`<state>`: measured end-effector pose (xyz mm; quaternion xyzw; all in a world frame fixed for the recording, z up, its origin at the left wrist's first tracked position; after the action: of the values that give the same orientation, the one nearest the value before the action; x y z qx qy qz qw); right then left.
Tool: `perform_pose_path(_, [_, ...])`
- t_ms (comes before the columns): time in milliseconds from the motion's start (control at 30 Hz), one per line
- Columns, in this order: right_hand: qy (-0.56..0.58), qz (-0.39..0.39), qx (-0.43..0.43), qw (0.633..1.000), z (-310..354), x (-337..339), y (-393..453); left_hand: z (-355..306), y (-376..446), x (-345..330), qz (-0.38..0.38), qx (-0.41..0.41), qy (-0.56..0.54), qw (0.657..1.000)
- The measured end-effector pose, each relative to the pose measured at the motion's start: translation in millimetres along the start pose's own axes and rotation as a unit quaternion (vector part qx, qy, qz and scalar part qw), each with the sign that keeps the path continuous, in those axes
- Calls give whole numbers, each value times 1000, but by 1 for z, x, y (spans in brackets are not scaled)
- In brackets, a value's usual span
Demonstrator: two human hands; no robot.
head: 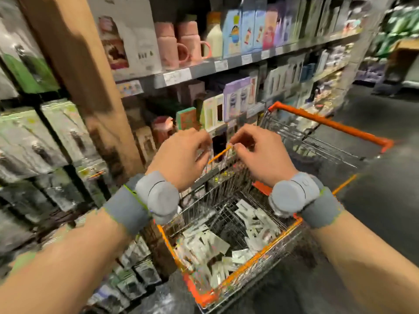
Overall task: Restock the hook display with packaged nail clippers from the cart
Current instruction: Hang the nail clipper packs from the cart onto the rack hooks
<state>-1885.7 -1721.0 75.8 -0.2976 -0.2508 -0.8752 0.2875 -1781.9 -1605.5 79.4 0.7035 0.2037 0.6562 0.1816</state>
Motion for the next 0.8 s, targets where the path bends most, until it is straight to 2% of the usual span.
perform_pose_path(67, [-19, 18, -23, 999, -46, 11, 20, -1, 22, -47, 11, 35, -40, 999])
perform_pose_path(133, [-39, 46, -57, 997, -92, 13, 38, 2, 37, -94, 54, 80, -72, 993])
perform_pose_path(267, [-72, 116, -94, 986, -161, -14, 72, 27, 41, -176, 122, 226, -102, 961])
perform_pose_path(333, [-86, 162, -104, 978, -190, -46, 88, 44, 31, -216, 137, 307, -111, 935])
perform_pose_path(500, [-101, 273, -148, 945, -240, -136, 106, 89, -10, -295, 187, 447, -132, 865])
perform_pose_path(600, [-124, 320, -182, 921, -270, -189, 111, 112, -40, -339, 215, 504, -152, 822])
perform_pose_path(667, [-135, 347, -199, 907, -293, -239, 117, 134, -69, -378, 220, 562, -183, 776])
perform_pose_path(800, [-198, 398, -209, 871, -333, -296, 107, 146, -108, -421, 245, 607, -202, 729])
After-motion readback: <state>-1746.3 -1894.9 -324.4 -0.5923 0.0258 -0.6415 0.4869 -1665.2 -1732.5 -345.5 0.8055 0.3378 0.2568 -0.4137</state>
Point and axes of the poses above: each hand's wrist, its own y-axis towards the middle knuckle, its own x-axis out of the back of the hand, z = x × y, the point moved 5 cm from there along y, towards the middle knuckle, and after that the axes turned 15 degrees about -x, right-handed, at the moved point
